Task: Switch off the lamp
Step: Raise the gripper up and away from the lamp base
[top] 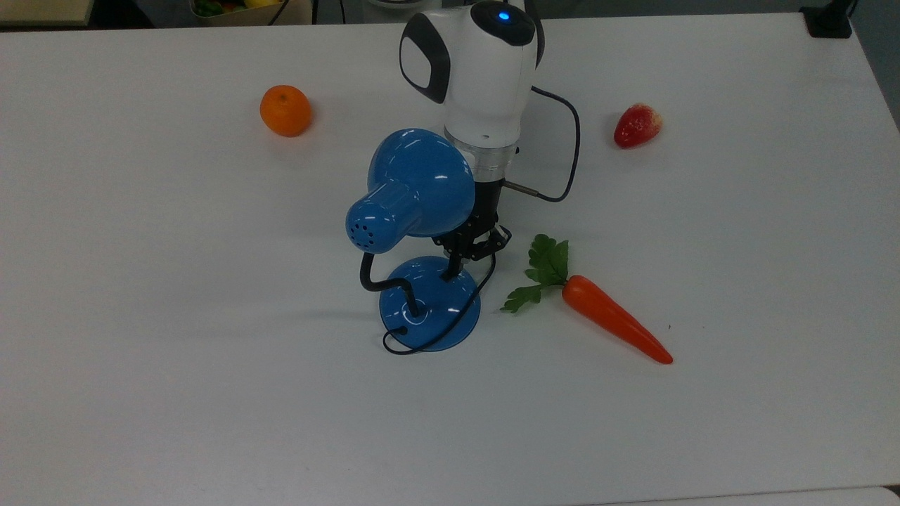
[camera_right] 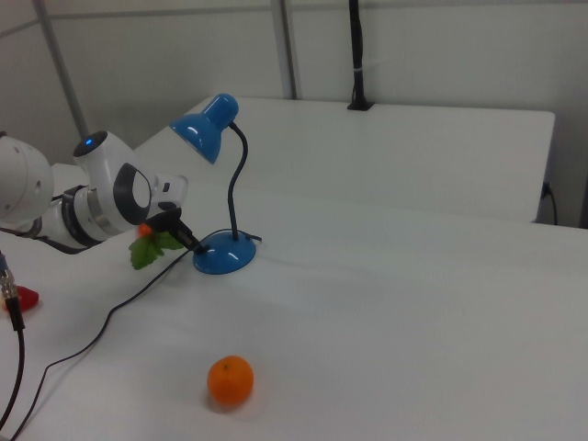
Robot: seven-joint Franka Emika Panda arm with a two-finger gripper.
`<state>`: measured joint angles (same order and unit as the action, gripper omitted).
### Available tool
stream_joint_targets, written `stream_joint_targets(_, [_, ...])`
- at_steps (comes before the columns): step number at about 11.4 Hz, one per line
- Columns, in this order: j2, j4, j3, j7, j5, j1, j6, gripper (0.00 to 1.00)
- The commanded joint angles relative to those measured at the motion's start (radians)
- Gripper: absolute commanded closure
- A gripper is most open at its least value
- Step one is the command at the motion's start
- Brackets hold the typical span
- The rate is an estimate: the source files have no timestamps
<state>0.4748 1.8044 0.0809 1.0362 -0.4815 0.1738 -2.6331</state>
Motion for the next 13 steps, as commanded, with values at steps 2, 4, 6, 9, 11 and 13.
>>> stream_joint_targets(2, [-0.018,0.030,-0.006,0.031,-0.022,0.012,0.061,0.94])
stream_joint_targets(4, [-0.079,0.044,-0.004,0.022,-0.020,0.010,0.145,0.84])
stream_joint_targets(6, [-0.145,0.085,-0.001,0.022,-0.015,0.009,0.206,0.67])
stream_joint_targets(9, [-0.251,0.157,0.000,-0.042,0.001,0.003,0.231,0.60])
stream_joint_targets(11, [-0.300,0.151,0.002,-0.182,0.116,-0.008,0.342,0.53])
stream_joint_targets(13, [-0.361,0.126,0.002,-0.450,0.323,-0.043,0.482,0.50])
